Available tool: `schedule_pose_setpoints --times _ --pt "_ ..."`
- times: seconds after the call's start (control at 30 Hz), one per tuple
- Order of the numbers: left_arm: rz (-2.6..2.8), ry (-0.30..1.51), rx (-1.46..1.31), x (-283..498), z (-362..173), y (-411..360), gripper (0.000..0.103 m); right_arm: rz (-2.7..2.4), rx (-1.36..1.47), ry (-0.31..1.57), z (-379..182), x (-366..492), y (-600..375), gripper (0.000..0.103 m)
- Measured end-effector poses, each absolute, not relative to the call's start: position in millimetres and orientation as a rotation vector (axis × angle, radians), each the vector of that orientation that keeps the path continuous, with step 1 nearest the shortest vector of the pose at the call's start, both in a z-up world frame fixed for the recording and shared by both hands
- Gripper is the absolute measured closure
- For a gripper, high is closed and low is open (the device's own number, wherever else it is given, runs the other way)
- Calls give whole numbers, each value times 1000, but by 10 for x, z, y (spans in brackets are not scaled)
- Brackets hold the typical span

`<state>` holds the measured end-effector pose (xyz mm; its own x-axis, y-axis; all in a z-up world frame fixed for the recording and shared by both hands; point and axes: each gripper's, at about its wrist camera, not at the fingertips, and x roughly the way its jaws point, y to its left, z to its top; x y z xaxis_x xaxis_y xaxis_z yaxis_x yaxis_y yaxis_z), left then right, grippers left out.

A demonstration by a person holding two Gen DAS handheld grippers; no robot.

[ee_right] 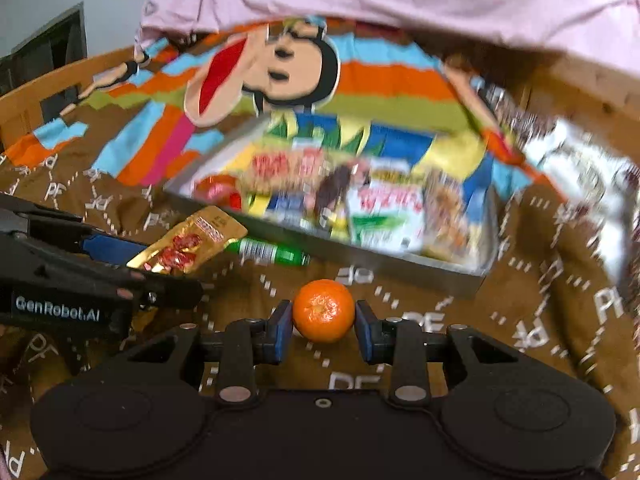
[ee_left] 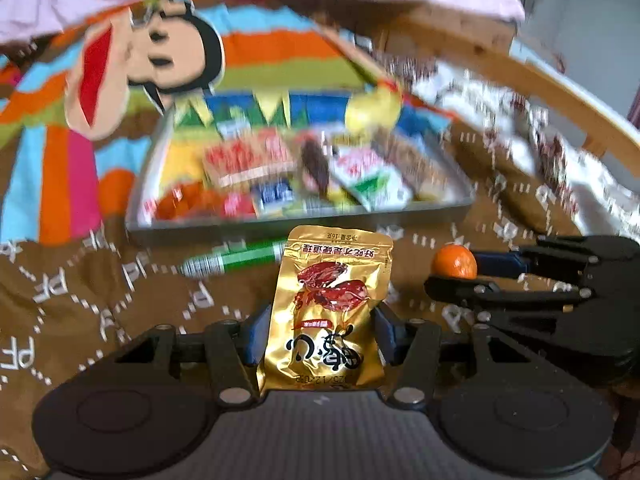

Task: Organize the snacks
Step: 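Lift the gold pack and orange and carry them over the tray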

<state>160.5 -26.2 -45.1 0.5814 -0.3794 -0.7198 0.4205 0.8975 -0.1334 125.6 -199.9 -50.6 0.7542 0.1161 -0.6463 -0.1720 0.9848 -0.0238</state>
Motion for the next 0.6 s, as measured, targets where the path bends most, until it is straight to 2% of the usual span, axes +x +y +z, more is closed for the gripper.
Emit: schedule_pose_setpoints --times 0.3,0.6 --pt "-407 627 4 1488 -209 -152 45 135 -130 509 -266 1122 -2030 68" --pt "-389 468 -35 1430 -57 -127 45 135 -129 445 -220 1101 -2022 68"
